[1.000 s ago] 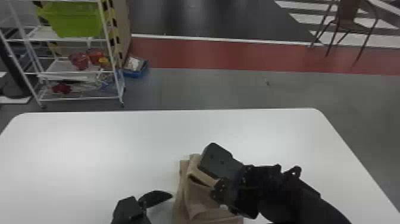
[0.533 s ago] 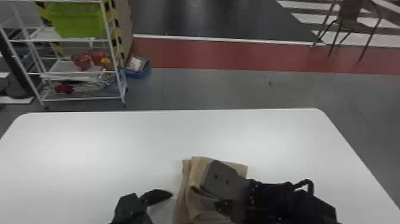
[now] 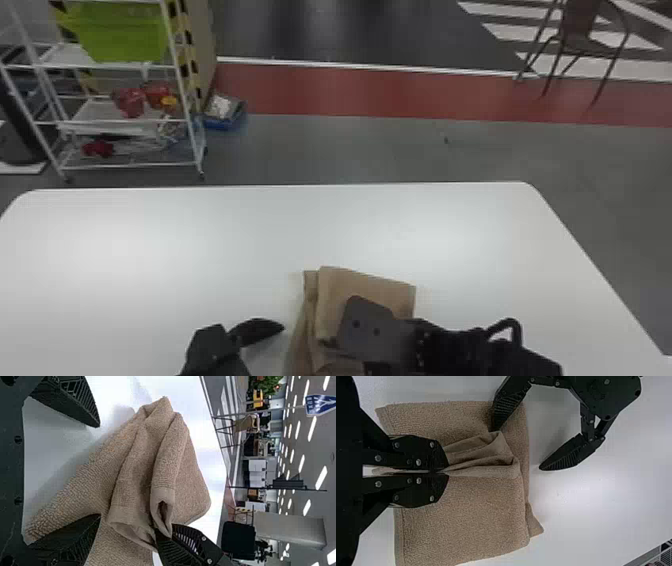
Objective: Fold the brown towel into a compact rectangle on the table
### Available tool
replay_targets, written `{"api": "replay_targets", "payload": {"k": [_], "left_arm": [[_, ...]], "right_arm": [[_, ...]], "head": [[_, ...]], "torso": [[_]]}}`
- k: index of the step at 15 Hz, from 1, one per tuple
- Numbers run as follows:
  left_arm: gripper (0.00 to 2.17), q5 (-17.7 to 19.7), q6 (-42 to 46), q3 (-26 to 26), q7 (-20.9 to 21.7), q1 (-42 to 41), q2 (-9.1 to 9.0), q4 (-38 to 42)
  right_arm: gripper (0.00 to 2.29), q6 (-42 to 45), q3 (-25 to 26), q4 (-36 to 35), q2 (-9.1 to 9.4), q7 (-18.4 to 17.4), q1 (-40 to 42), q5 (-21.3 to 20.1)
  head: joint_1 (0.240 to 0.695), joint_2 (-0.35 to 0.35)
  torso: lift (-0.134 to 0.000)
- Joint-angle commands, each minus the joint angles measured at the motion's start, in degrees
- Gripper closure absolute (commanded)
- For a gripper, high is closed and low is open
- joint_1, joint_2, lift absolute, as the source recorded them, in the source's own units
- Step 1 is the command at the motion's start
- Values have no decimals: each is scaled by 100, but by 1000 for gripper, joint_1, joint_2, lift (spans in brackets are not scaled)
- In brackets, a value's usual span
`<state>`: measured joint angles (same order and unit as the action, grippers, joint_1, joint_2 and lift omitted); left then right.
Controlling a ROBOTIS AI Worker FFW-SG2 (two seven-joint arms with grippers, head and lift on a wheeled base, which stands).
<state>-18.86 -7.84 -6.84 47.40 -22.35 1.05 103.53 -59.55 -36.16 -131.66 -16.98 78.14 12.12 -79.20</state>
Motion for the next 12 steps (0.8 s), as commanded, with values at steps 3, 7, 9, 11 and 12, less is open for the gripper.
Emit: {"api": "replay_targets", "payload": {"k": [3, 7, 9, 11, 12], "left_arm": [[76, -3, -3, -10, 7, 12, 0, 1], [76, 6, -3, -10, 7, 12, 0, 1], [76, 6, -3, -2, 7, 20, 0, 1], [76, 6, -3, 7, 7, 20, 0, 1], [76, 6, -3, 16, -2, 20, 0, 1]], "right_arm": [[714, 0, -137, 18, -16, 19, 10, -113], [714, 0, -199, 9, -16, 19, 10, -149], [714, 0, -225, 18, -16, 19, 27, -175], [714, 0, -260, 18, -60, 19, 45, -219], [714, 0, -260, 26, -60, 19, 54, -219]], "head": [[695, -131], [695, -124], [695, -122], [695, -120], [695, -119]], "torso": [[-122], [-122], [-122], [-122], [-122]]}}
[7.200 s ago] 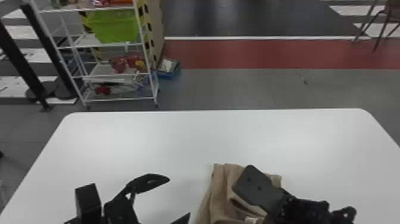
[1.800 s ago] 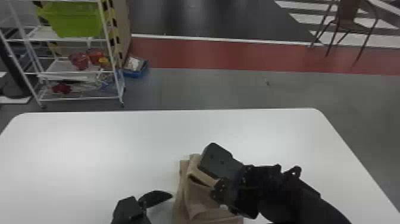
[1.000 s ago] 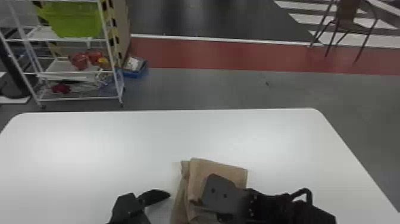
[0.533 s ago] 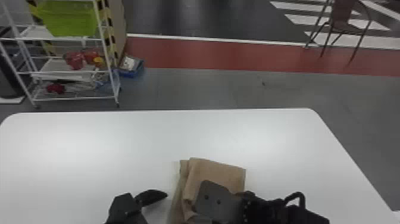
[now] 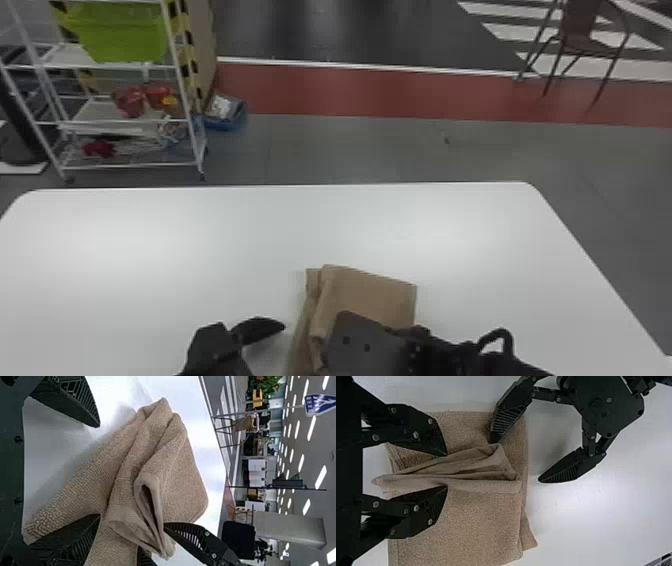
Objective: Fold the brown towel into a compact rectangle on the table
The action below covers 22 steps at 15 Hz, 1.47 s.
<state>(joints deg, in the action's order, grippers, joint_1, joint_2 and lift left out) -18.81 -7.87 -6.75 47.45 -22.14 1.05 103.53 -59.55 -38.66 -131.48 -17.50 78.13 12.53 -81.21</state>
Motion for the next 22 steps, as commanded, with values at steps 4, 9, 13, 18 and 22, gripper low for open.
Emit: {"api": "replay_targets", "payload": {"k": [4, 9, 13, 18, 22], "left_arm": [[76, 0, 0, 16, 1, 17, 0, 0], [76, 9, 0, 16, 19, 35, 0, -9], [76, 9, 0, 16, 28, 44, 0, -18], [76, 9, 0, 25, 36, 52, 0, -18], [76, 9, 0, 25, 36, 52, 0, -18]], "right_arm": [[714, 53, -19, 61, -25, 19, 12, -53], [731, 123, -71, 158, -17, 19, -67, -97], [940, 176, -71, 202, 1, 19, -111, -97], [647, 106, -115, 175, 1, 19, -58, -141], [640, 158, -159, 184, -8, 19, -49, -176]], "head": [[695, -120], [695, -117], [695, -115], [695, -115], [695, -112]], "torso": [[-122], [-122], [-122], [-122], [-122]]}}
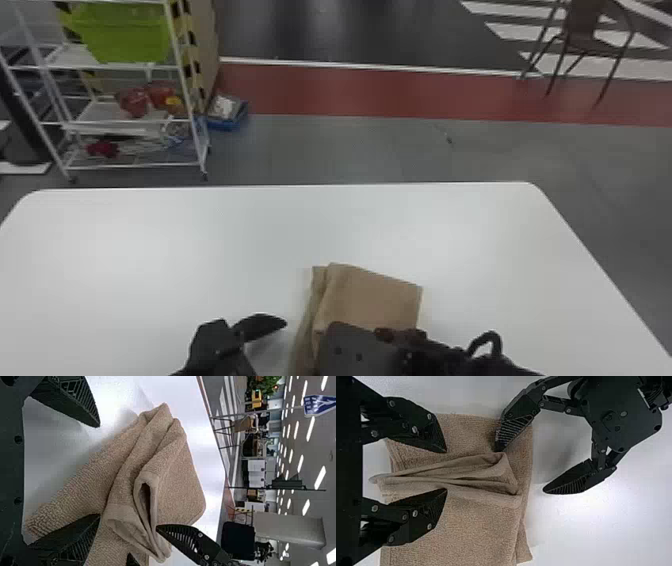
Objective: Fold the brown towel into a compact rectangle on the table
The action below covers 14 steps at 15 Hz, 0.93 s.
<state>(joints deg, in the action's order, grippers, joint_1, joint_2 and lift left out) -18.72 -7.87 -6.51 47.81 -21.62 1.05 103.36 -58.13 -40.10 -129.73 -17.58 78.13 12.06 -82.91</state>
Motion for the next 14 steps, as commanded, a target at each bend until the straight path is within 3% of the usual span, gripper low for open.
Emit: {"api": "replay_targets", "payload": {"k": [1, 9, 10, 11, 14], "left_arm": [[76, 0, 0, -8, 0, 0, 0, 0], [76, 26, 18, 0, 27, 0, 0, 0], [76, 17, 18, 0, 27, 0, 0, 0], [76, 17, 0, 0, 27, 0, 0, 0], [76, 17, 0, 0, 27, 0, 0, 0]], "right_arm": [[643, 34, -15, 18, 0, 19, -11, -6], [650, 69, 2, 220, 44, 19, -90, -41], [687, 69, 2, 229, 53, 19, -99, -41], [944, 69, 2, 229, 61, 19, -116, -41], [947, 69, 11, 229, 70, 19, -125, -41]], "head": [[695, -111], [695, -115], [695, -115], [695, -115], [695, -113]], "torso": [[-122], [-122], [-122], [-122], [-122]]}}
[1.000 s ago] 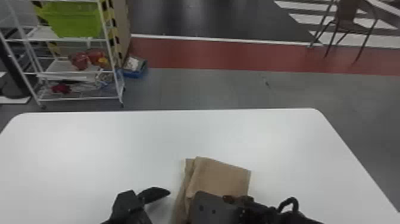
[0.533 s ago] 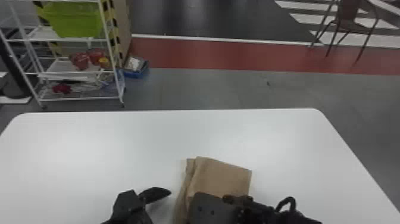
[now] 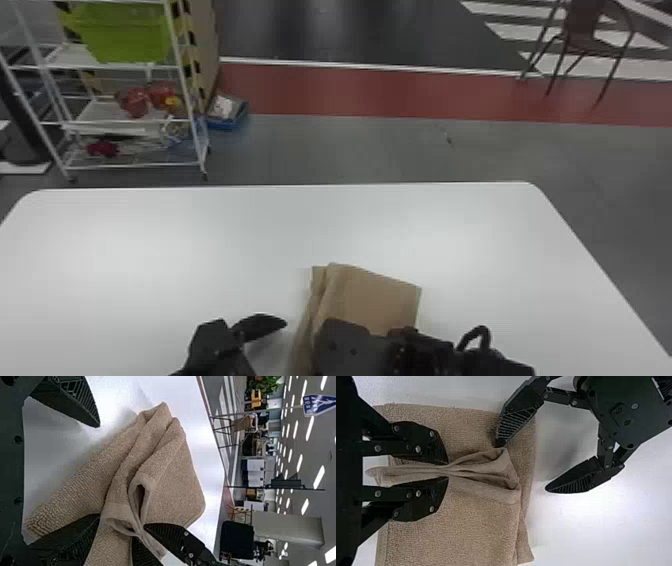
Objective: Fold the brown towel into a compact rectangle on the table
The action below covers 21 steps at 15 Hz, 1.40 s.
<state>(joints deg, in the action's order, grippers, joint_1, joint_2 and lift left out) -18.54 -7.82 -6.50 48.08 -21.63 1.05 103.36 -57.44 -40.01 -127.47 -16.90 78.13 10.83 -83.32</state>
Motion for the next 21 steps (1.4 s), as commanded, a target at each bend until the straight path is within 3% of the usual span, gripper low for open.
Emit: {"api": "replay_targets", "payload": {"k": [1, 3, 4, 5, 9, 12, 16, 21], "left_arm": [[76, 0, 12, 0, 0, 1, 0, 0], [76, 0, -5, 0, 0, 1, 0, 0], [76, 0, -5, 0, 0, -8, 0, 0], [76, -9, -5, 0, 0, 1, 0, 0], [76, -9, -5, 0, 26, -25, 0, 44], [76, -18, -5, -9, 35, -43, 0, 70], [76, -27, -111, -62, 35, -43, 0, 79], [76, -27, -128, -79, 35, -25, 0, 88]], "right_arm": [[974, 0, 11, -6, 2, 19, -2, 0], [974, 0, 37, -6, 2, 19, -2, 9], [1220, 0, 63, -6, 2, 19, -2, 26], [1318, 0, 63, -6, 2, 19, -2, 35], [1332, 17, 160, -103, -6, 19, 15, 70], [1332, 0, 265, -665, -24, 19, 50, 185], [1332, 0, 63, -1219, -173, 19, 420, 158], [1332, 0, -253, -1245, -279, 19, 595, -35]], "head": [[695, -113], [695, -113], [695, -114], [695, -115], [695, -120], [695, -124], [695, -108], [695, -101]], "torso": [[-122], [-122], [-122], [-122], [-122], [-122], [-122], [-122]]}}
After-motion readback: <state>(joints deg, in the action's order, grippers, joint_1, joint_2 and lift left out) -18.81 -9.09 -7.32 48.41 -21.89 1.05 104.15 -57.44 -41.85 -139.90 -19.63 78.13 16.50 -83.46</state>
